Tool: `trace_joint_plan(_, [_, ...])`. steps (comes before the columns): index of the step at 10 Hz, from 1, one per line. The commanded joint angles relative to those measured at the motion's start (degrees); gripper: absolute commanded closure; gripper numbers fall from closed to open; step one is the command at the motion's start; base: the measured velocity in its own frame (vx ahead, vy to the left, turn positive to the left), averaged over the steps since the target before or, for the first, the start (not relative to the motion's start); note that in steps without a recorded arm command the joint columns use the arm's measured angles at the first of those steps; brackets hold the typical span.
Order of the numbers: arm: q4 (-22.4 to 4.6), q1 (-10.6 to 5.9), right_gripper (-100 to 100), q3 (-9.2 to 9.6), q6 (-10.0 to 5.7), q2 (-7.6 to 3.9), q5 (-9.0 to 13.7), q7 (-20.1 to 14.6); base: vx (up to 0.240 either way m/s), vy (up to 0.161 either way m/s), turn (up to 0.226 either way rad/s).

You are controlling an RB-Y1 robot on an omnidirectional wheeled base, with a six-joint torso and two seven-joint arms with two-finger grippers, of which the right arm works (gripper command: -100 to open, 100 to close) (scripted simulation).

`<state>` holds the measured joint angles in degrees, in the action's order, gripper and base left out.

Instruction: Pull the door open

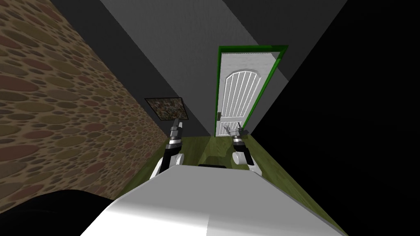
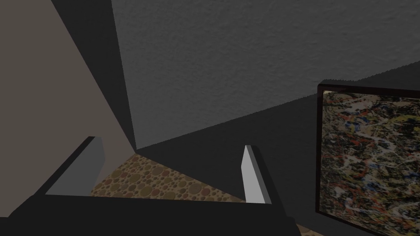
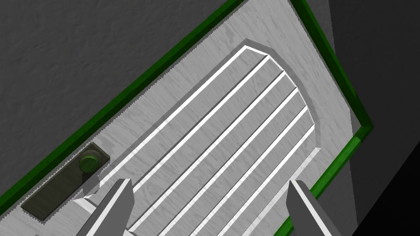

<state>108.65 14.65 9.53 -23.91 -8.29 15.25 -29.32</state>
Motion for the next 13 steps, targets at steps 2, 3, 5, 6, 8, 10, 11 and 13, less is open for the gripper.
trace_joint_plan(2, [-3.0, -1.81, -100, 0.60, 0.36, -1.18, 2.7, -3.2, 0.098, 0.007, 0.005])
trace_joint_plan(3, [-4.2, -2.46, -100, 0.94, 0.39, -1.54, 3.7, -4.3, 0.099, 0.011, 0.005])
trace_joint_plan(5, [-6.7, -3.76, -100, 1.62, 0.43, -2.25, 5.6, -6.6, 0.108, 0.010, 0.005])
trace_joint_plan(6, [-7.9, -4.41, -100, 1.96, 0.45, -2.61, 6.6, -7.7, 0.085, 0.020, 0.004])
trace_joint_plan(8, [-10.4, -5.71, -100, 2.64, 0.50, -3.32, 8.5, -10.0, 0.090, 0.018, 0.003])
trace_joint_plan(10, [-12.8, -7.02, -100, 3.33, 0.54, -4.03, 10.5, -12.3, 0.108, -0.001, 0.005])
trace_joint_plan(11, [-14.1, -7.67, -100, 3.67, 0.56, -4.38, 11.5, -13.4, 0.106, 0.018, 0.005])
trace_joint_plan(13, [-16.5, -8.93, -100, 4.33, 0.60, -5.06, 13.4, -15.6, 0.101, 0.016, 0.004])
